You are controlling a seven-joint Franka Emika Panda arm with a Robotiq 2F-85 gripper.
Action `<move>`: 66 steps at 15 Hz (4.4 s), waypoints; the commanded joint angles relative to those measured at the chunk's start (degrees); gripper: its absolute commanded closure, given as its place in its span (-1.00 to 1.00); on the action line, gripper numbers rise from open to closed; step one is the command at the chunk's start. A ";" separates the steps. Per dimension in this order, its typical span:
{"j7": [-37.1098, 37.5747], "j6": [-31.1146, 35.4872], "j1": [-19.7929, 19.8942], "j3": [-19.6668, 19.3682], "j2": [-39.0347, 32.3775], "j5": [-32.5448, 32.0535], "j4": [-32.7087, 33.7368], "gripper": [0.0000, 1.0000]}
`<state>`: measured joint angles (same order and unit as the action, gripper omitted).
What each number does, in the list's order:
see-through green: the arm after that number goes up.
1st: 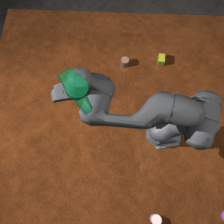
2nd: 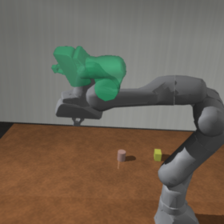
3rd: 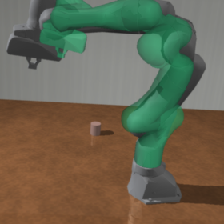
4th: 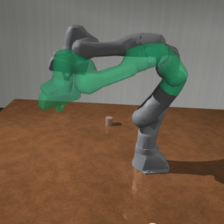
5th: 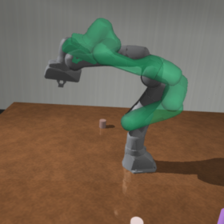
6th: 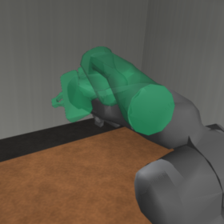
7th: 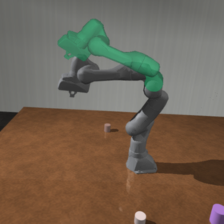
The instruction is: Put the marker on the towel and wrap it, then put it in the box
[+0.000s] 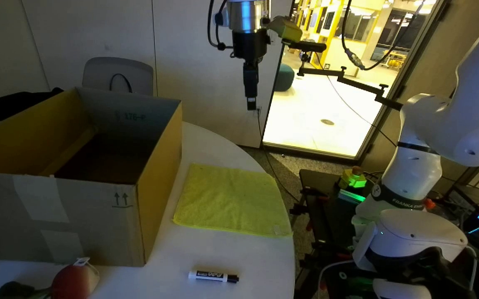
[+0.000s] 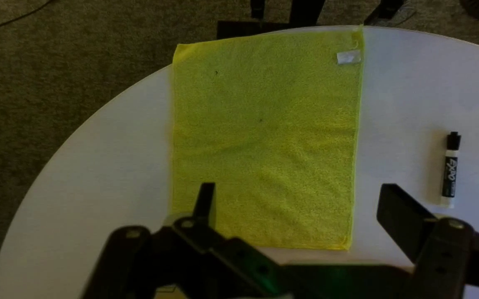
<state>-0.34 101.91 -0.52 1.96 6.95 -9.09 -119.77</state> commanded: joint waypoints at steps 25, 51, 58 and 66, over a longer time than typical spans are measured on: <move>11.84 44.75 -14.74 12.14 -17.89 10.12 -16.09 -1.00; 16.96 54.80 -24.15 5.78 -38.10 7.34 -6.25 -1.00; 16.43 54.95 -23.89 3.69 -38.81 5.51 -6.09 -1.00; 15.25 52.80 -23.20 3.74 -42.35 5.17 -4.28 -0.54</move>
<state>15.32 156.24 -23.45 5.95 -33.95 -3.22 -126.08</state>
